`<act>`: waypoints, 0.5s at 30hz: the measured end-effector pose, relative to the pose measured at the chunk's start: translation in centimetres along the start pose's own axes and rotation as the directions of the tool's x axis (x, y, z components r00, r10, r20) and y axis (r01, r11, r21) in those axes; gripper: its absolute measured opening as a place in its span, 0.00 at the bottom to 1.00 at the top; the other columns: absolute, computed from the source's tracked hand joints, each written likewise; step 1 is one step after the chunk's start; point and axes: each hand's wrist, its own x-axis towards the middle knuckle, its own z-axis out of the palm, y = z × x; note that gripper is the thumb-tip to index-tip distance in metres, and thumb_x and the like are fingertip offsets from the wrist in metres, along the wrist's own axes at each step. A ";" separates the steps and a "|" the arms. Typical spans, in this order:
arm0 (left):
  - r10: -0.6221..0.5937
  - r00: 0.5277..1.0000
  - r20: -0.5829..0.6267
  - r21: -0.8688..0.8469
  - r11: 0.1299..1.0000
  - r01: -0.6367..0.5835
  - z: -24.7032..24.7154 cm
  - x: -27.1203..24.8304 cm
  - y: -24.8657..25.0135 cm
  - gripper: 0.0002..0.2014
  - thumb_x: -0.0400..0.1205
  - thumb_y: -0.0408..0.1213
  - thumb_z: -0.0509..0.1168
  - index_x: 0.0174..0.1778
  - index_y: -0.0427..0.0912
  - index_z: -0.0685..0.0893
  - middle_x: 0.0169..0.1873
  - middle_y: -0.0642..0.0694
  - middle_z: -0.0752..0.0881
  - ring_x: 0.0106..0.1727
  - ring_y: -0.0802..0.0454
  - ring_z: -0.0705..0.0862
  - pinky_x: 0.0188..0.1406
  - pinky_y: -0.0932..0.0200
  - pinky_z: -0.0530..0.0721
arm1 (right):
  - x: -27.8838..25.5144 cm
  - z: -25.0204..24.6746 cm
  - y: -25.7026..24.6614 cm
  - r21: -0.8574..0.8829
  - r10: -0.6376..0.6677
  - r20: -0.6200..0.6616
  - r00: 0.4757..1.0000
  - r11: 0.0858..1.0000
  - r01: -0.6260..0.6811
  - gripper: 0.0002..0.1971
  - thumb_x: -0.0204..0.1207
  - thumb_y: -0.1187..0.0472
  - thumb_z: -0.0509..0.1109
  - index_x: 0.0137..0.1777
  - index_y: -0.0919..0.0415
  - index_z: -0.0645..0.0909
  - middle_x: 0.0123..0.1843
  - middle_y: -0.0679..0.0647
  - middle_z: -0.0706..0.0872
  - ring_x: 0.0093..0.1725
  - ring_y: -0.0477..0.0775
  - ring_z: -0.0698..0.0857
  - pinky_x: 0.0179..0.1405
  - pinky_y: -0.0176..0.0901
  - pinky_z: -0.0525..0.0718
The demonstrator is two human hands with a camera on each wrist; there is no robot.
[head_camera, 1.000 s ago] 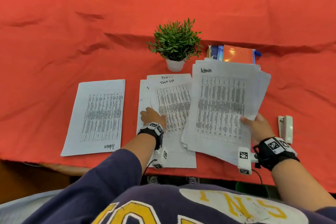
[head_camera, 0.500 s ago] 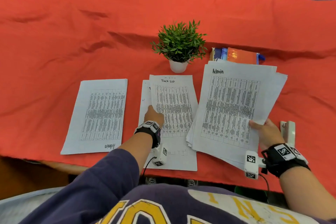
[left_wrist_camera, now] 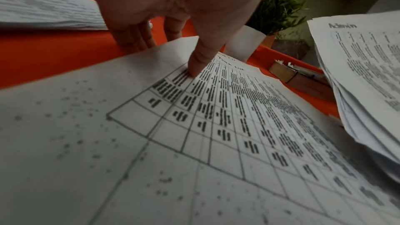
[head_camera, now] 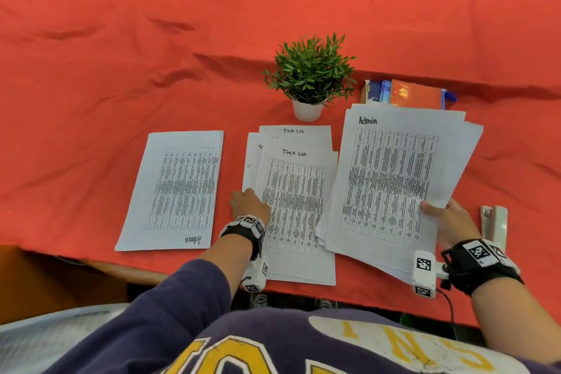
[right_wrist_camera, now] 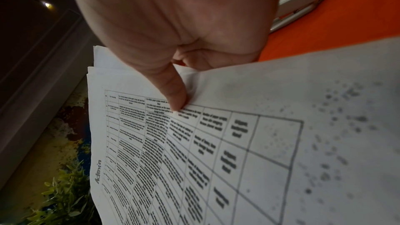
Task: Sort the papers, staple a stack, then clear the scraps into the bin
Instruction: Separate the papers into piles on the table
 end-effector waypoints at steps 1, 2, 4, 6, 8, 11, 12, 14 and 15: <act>0.010 1.000 -0.015 0.009 1.000 -0.010 0.3 0.0 0.0 0.22 0.80 0.36 0.64 0.70 0.35 0.73 0.70 0.35 0.67 0.72 0.39 0.67 0.64 0.50 0.77 | -0.1 0.0 -0.1 -0.007 -0.002 0.009 1.000 1.000 0.002 0.12 0.78 0.73 0.66 0.56 0.58 0.81 0.54 0.58 0.87 0.56 0.64 0.86 0.65 0.65 0.79; 0.013 1.000 -0.023 0.007 1.000 -0.013 0.3 0.0 0.1 0.22 0.80 0.35 0.65 0.69 0.35 0.73 0.70 0.35 0.67 0.72 0.39 0.67 0.65 0.50 0.77 | -0.2 0.0 -0.1 -0.012 -0.001 0.016 1.000 1.000 0.002 0.11 0.78 0.73 0.67 0.53 0.56 0.82 0.54 0.59 0.88 0.57 0.65 0.86 0.66 0.66 0.79; 0.009 1.000 -0.022 -0.018 1.000 -0.009 0.5 0.0 0.3 0.22 0.79 0.34 0.65 0.70 0.35 0.72 0.70 0.36 0.67 0.72 0.39 0.67 0.65 0.51 0.76 | -0.2 -0.1 -0.1 -0.011 -0.004 0.024 1.000 1.000 0.005 0.12 0.77 0.72 0.67 0.52 0.54 0.83 0.54 0.59 0.88 0.60 0.68 0.85 0.66 0.67 0.79; 0.005 1.000 -0.005 -0.064 0.998 -0.005 0.5 0.0 0.6 0.23 0.78 0.34 0.65 0.70 0.35 0.71 0.70 0.37 0.66 0.72 0.40 0.67 0.62 0.52 0.77 | -0.4 -0.3 0.0 -0.020 -0.005 0.026 1.000 1.000 0.005 0.11 0.74 0.69 0.72 0.51 0.52 0.84 0.55 0.59 0.89 0.60 0.67 0.86 0.66 0.68 0.79; -0.002 1.000 0.005 -0.116 0.993 0.002 0.5 0.0 1.2 0.23 0.77 0.33 0.66 0.68 0.35 0.72 0.68 0.37 0.66 0.70 0.40 0.69 0.56 0.54 0.77 | 0.2 -0.9 0.5 -0.048 -0.002 0.019 1.000 0.999 0.003 0.17 0.59 0.56 0.83 0.49 0.51 0.86 0.55 0.58 0.90 0.58 0.65 0.87 0.64 0.67 0.80; -0.011 1.000 -0.015 -0.155 0.988 0.008 0.3 0.1 2.1 0.20 0.75 0.27 0.65 0.64 0.33 0.75 0.66 0.35 0.67 0.65 0.39 0.73 0.51 0.55 0.78 | 1.2 -1.7 1.3 -0.053 -0.011 0.023 1.000 0.998 0.012 0.23 0.52 0.50 0.86 0.49 0.49 0.86 0.56 0.57 0.90 0.58 0.64 0.88 0.64 0.68 0.80; -0.006 1.000 -0.026 -0.149 0.989 0.002 0.2 0.0 2.3 0.20 0.75 0.25 0.65 0.64 0.33 0.75 0.66 0.35 0.67 0.64 0.39 0.73 0.51 0.55 0.79 | 0.8 -1.4 1.1 -0.044 -0.010 0.026 1.000 0.999 0.011 0.15 0.63 0.56 0.82 0.50 0.50 0.85 0.56 0.58 0.90 0.59 0.65 0.87 0.65 0.69 0.80; 0.034 0.997 -0.063 -0.131 0.990 -0.042 0.0 -0.1 2.5 0.20 0.74 0.24 0.64 0.63 0.33 0.75 0.66 0.36 0.66 0.63 0.39 0.73 0.54 0.53 0.82 | 0.4 -0.9 0.6 -0.020 0.005 0.006 1.000 1.000 -0.005 0.13 0.75 0.68 0.71 0.57 0.55 0.84 0.59 0.61 0.88 0.60 0.67 0.86 0.65 0.69 0.79; 0.059 0.995 -0.082 -0.118 0.991 -0.069 -0.2 -0.1 2.5 0.19 0.74 0.23 0.64 0.62 0.33 0.76 0.66 0.36 0.65 0.64 0.38 0.72 0.55 0.51 0.83 | 0.2 -0.7 0.4 -0.010 0.011 -0.008 1.000 1.000 -0.011 0.16 0.76 0.71 0.69 0.63 0.60 0.82 0.60 0.63 0.87 0.60 0.67 0.85 0.64 0.67 0.80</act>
